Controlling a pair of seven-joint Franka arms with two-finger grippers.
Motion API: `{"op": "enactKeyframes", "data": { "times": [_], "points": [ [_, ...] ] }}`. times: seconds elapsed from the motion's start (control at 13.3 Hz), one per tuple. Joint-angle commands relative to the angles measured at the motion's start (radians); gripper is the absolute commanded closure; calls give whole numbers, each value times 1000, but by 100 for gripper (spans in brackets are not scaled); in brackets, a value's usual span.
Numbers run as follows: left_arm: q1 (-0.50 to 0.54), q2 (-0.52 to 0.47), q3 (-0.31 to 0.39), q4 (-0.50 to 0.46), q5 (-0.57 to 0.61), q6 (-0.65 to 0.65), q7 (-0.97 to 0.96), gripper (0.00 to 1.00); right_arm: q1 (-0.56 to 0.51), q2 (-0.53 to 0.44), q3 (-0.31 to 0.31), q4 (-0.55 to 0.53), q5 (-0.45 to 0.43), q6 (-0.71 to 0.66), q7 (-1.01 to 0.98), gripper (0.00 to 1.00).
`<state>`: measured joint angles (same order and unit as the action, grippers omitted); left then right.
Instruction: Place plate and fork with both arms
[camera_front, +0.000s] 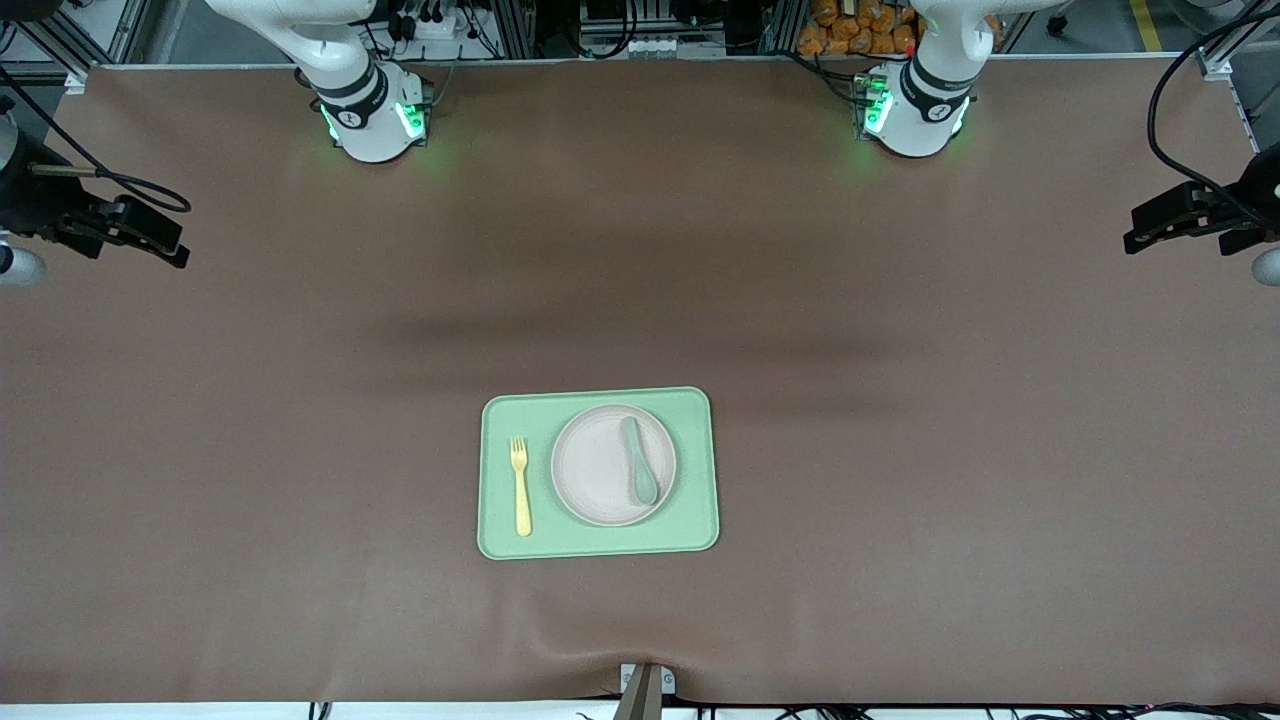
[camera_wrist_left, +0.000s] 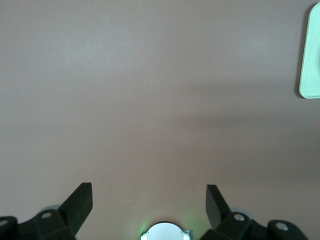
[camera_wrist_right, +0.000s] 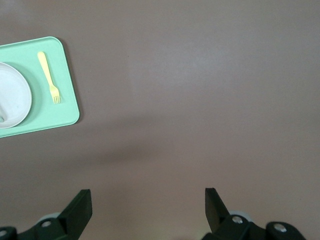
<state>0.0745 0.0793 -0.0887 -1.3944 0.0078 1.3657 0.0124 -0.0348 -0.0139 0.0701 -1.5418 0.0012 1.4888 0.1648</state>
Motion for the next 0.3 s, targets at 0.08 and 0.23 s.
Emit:
{"op": "enactKeyframes", "data": {
  "times": [0.08,0.23],
  "points": [
    [-7,-4,-11,3,21,4,-14,0,-10,15,8,31,-13,-13,-4,0],
    [-7,-4,-11,3,20,4,-14,0,-10,15,7,31,-10,-7,-13,0]
  ]
}}
